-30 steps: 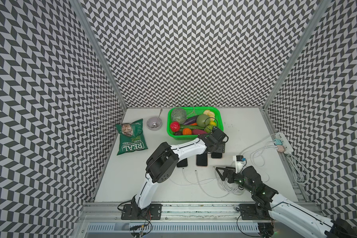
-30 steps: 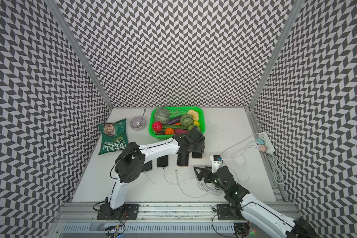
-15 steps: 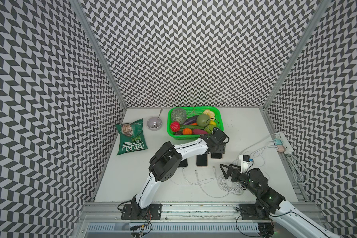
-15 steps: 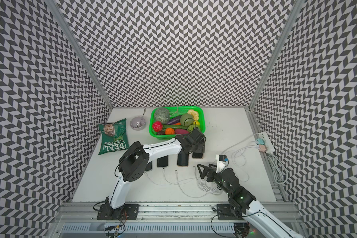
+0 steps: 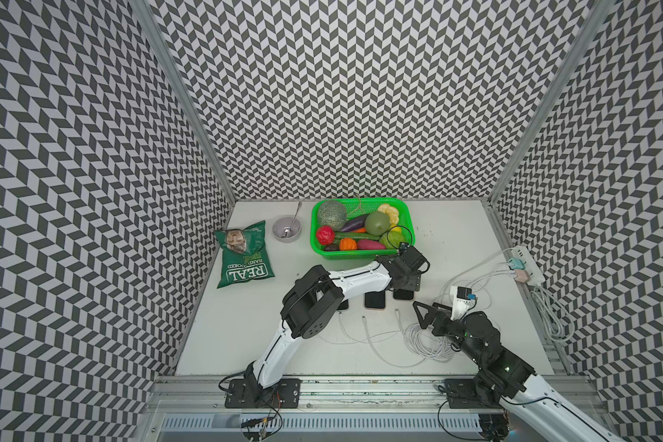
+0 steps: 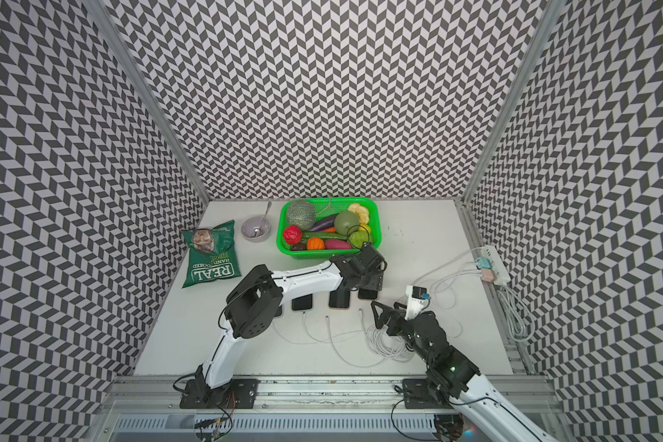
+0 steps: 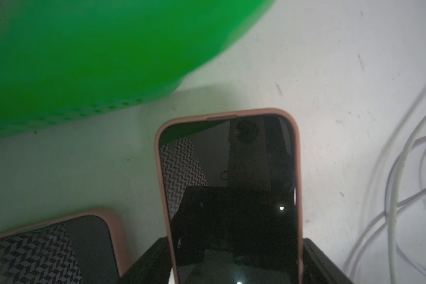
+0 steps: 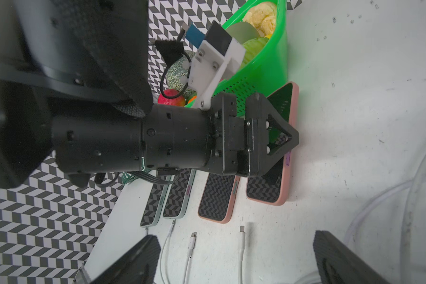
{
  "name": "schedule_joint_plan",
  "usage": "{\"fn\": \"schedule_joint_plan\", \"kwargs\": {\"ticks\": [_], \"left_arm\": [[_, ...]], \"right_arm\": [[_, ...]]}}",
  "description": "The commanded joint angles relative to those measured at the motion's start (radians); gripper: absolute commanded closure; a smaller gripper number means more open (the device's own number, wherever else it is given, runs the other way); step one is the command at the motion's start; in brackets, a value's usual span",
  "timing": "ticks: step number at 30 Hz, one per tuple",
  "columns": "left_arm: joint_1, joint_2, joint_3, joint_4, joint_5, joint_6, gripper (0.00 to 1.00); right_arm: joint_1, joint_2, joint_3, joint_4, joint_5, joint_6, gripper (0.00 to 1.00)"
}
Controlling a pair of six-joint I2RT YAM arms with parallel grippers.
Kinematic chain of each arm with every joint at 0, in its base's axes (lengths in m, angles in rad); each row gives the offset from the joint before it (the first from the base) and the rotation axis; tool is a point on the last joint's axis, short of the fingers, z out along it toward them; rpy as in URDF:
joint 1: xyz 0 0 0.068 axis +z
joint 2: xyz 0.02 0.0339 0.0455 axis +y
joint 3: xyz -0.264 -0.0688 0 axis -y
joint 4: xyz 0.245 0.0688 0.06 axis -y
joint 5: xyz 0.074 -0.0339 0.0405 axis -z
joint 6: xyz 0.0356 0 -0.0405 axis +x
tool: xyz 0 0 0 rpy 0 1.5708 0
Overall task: Unplug the charging cable from the phone
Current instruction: Place the phone at the center of the board.
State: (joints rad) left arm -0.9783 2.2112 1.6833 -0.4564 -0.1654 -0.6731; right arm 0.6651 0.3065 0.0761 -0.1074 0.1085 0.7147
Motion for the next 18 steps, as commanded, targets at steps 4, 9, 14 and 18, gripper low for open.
{"fn": "schedule_joint_plan", "kwargs": {"ticks": [4, 9, 14, 18], "left_arm": [[-0.012, 0.011, 0.021, 0.008, -0.022, -0.005, 0.78], [-0.013, 0.01, 0.018, 0.012, -0.017, -0.003, 0.6], [-0.013, 0.012, 0.016, 0.02, -0.004, 0.003, 0.28], [-0.012, 0.01, 0.011, 0.028, 0.009, 0.009, 0.12]], "right_arm": [[0.001, -0.01, 0.027, 0.003, 0.033, -0.013, 0.0], [0.001, -0.007, 0.03, 0.005, 0.035, -0.015, 0.0], [0.001, 0.004, 0.037, 0.006, 0.038, -0.021, 0.0], [0.001, 0.023, 0.043, 0.011, 0.039, -0.031, 0.0]]}}
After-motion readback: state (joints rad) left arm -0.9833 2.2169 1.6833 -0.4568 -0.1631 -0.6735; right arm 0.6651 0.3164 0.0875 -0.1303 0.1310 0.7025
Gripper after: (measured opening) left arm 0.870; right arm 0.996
